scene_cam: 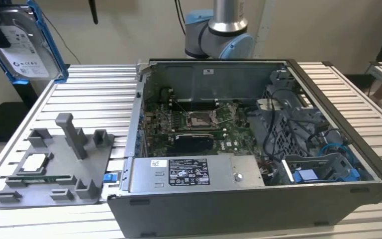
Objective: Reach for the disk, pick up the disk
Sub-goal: 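Pick up the disk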
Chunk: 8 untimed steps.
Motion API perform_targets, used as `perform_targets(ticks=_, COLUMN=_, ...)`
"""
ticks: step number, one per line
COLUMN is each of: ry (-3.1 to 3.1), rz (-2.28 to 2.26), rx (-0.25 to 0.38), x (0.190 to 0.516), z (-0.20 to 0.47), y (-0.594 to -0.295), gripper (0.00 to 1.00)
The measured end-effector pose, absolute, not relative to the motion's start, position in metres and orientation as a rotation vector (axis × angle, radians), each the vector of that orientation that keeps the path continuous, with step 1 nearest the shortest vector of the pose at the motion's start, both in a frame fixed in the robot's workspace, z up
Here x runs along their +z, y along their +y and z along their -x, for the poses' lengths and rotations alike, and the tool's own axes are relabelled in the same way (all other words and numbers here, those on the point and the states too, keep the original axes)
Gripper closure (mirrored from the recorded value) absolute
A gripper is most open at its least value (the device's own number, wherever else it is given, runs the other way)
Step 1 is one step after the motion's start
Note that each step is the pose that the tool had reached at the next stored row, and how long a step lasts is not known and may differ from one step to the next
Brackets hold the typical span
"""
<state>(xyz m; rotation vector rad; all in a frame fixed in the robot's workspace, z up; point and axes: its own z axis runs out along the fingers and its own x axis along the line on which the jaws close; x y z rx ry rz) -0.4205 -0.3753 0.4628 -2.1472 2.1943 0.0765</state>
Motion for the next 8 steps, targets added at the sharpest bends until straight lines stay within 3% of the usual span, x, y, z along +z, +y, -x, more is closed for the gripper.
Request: perform_targets(ticks=8, ry=2.194, rz=2.147, rx=0.077, x=0.4628, z=0.4145, y=-0.3753, gripper=1.0)
